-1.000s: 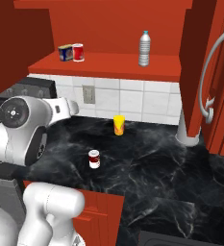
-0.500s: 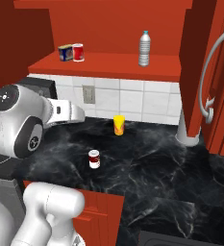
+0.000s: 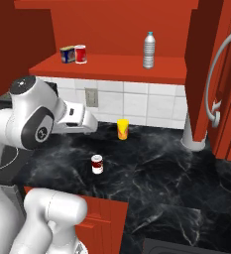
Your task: Pick the cans from the counter and place them in their designated side in the cabinet.
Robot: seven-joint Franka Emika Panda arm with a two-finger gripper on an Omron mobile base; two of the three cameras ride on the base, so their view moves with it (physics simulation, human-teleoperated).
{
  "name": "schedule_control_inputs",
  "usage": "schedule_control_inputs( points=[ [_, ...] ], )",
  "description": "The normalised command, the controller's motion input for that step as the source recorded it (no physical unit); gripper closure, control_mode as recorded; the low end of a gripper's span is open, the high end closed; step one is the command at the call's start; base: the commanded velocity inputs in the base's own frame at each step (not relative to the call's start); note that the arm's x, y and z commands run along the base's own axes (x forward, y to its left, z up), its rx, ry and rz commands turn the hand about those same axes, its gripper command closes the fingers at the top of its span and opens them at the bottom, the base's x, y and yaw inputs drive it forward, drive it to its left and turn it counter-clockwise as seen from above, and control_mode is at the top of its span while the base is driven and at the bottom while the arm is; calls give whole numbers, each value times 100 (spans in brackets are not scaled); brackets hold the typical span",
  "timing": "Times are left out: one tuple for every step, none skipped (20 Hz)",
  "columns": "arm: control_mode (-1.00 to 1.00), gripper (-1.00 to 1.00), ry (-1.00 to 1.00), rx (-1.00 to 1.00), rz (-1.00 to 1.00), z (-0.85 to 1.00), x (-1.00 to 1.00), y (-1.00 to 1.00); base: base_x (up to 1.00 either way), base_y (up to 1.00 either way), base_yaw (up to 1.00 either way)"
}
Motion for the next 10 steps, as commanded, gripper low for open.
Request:
schedule_control_inputs(
  points=[
    [-100,-100,14,8,-4,-20,3,-12,0,0,0],
    [-100,-100,8,10,-3,-23,0,-6,0,0,0],
    [-100,-100,7,11,-2,-29,0,-5,0,0,0],
    [-100,-100,1,10,0,-20,0,0,0,0,0],
    [-100,-100,0,9,0,-31,0,0,0,0,0],
    [-100,-100,0,6,0,-27,0,0,0,0,0],
    [-100,-100,-1,0,0,-28,0,0,0,0,0],
    [-100,-100,-4,0,0,-24,0,0,0,0,0],
    [-100,-100,-6,0,0,-24,1,0,0,0,0],
    [-100,-100,-8,0,0,-25,2,0,0,0,0]
  ],
)
